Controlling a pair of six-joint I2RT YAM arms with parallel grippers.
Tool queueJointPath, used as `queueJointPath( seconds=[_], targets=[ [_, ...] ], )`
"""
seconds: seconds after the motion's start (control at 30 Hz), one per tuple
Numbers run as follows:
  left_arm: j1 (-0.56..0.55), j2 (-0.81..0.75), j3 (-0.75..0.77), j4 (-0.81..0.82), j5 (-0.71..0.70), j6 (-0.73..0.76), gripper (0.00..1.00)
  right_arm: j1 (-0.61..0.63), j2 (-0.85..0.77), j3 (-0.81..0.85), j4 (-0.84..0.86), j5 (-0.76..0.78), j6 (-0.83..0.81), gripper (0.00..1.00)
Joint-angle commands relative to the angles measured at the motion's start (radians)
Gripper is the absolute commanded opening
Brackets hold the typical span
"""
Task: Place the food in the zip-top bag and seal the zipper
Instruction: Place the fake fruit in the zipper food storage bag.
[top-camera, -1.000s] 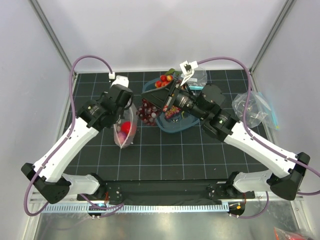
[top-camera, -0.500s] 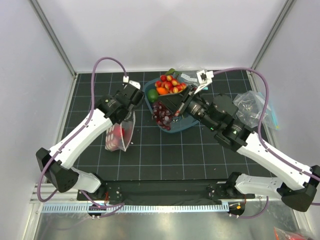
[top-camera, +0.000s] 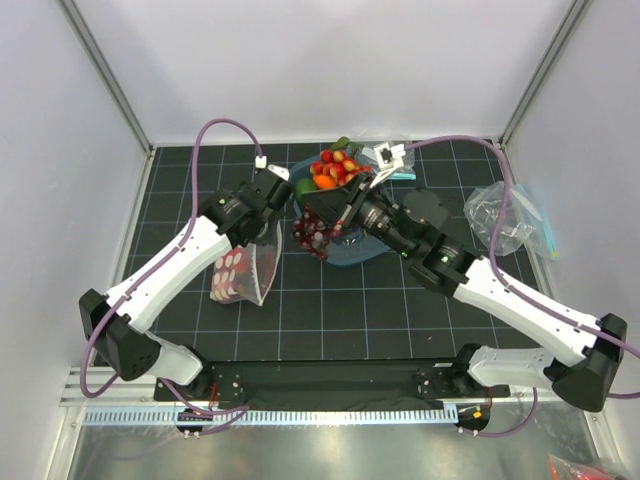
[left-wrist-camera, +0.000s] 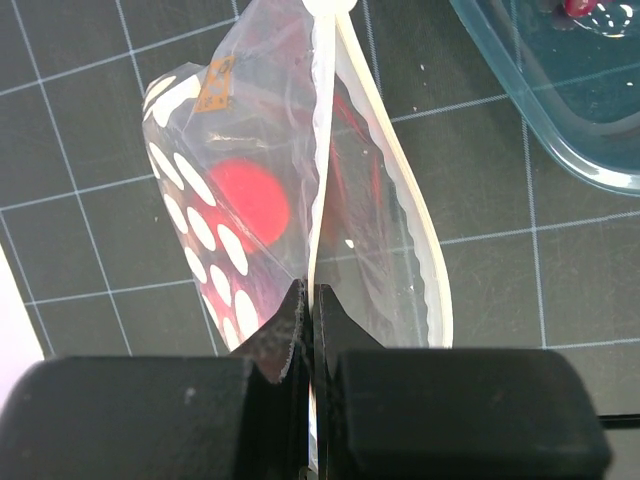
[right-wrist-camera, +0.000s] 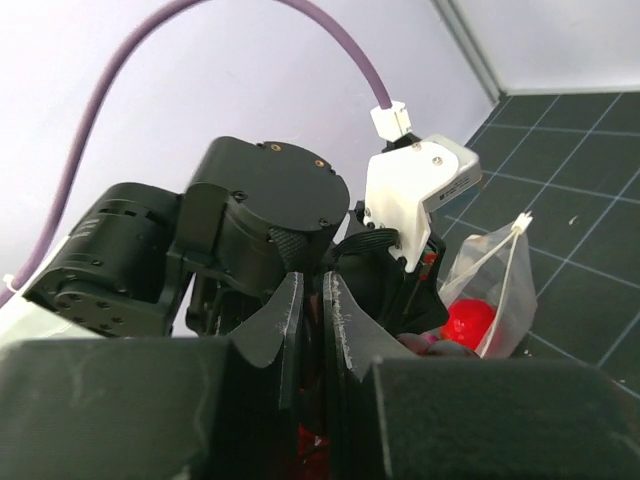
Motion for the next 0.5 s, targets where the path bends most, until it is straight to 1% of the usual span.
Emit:
queueJointPath(
  seconds=[0.0, 0.23, 0.4, 0.47],
  targets=[
    [-0.002, -0.039, 0.009, 0.013, -0.042, 0.001, 0.00, 0.007, 0.038, -0.005, 0.195, -0.050, 0.059, 0.01],
    [0.001, -0.066, -0.008, 0.021, -0.077, 0.006, 0.00, 0.013, 0.068, -0.106, 0.448, -0.036, 0.117, 0.01],
    [0.031, -0.075, -0.020, 0.042, 0.010, 0.007, 0.00, 0.018, 0.068, -0.165, 0.596, -0.034, 0.133, 0.01],
    [0.049, -0.080, -0.031, 0.051, 0.043, 0.007, 0.00, 0.019, 0.071, -0.180, 0.627, -0.046, 0.133, 0.01]
  ],
)
